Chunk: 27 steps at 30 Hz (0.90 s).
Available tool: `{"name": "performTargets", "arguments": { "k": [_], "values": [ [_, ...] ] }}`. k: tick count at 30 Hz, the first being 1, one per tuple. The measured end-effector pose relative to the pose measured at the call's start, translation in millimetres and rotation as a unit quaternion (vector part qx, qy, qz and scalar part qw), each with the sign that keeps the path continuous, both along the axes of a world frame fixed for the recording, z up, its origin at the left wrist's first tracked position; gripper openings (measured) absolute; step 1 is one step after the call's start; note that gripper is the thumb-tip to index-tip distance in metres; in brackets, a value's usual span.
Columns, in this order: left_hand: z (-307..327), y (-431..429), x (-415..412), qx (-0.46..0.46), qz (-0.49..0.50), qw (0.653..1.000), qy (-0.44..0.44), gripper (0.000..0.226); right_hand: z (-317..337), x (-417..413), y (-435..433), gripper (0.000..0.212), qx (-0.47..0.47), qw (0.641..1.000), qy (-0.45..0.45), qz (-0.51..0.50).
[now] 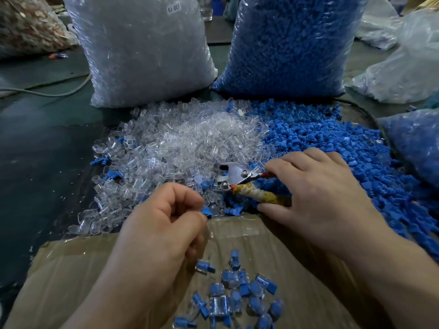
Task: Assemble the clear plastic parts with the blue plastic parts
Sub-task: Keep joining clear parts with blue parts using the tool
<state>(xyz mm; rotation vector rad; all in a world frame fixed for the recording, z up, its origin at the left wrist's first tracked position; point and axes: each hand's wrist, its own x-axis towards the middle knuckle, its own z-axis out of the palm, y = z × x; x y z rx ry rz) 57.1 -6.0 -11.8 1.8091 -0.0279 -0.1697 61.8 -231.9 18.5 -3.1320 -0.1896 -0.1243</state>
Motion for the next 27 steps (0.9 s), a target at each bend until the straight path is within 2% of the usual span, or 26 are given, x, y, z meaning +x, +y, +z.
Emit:
{"name": "performTargets", "arguments": {
  "k": [3,6,9,12,14,19,21,25,27],
  "values": [
    [4,-2,-1,0.0,0.015,1.0,-0.001,0.035,0,3,2,0.063,0.006,1.0,0.029,-0.004],
    [7,-5,-5,0.003,0.024,1.0,-0.007,0.034,3,-3,5,0.053,0.042,0.999,-0.027,0.005],
    [9,-12,-11,0.015,0.039,0.998,-0.045,0.025,6,-18,27,0.037,0.105,0.986,-0.101,0.086],
    [8,-13,-15,0.055,0.033,0.993,-0.096,0.021,0,-24,43,0.031,0.111,0.971,-0.113,0.181],
    [8,-13,-16,0.054,0.023,0.991,-0.121,0.016,-2,-23,44,0.03,0.102,0.97,-0.114,0.19],
    [13,-11,-18,0.089,-0.003,0.979,-0.185,0.02,-1,-25,42,0.028,0.119,0.971,-0.112,0.174],
    [15,-10,-16,0.073,0.017,0.983,-0.166,0.014,2,-25,42,0.028,0.121,0.97,-0.106,0.18],
    [16,-6,-10,0.036,-0.053,0.995,-0.075,0.042,5,-28,46,0.027,0.13,0.965,-0.083,0.211],
    [15,-4,-10,-0.011,-0.065,0.996,-0.059,0.044,6,-31,48,0.027,0.201,0.962,-0.038,0.182]
  ]
}}
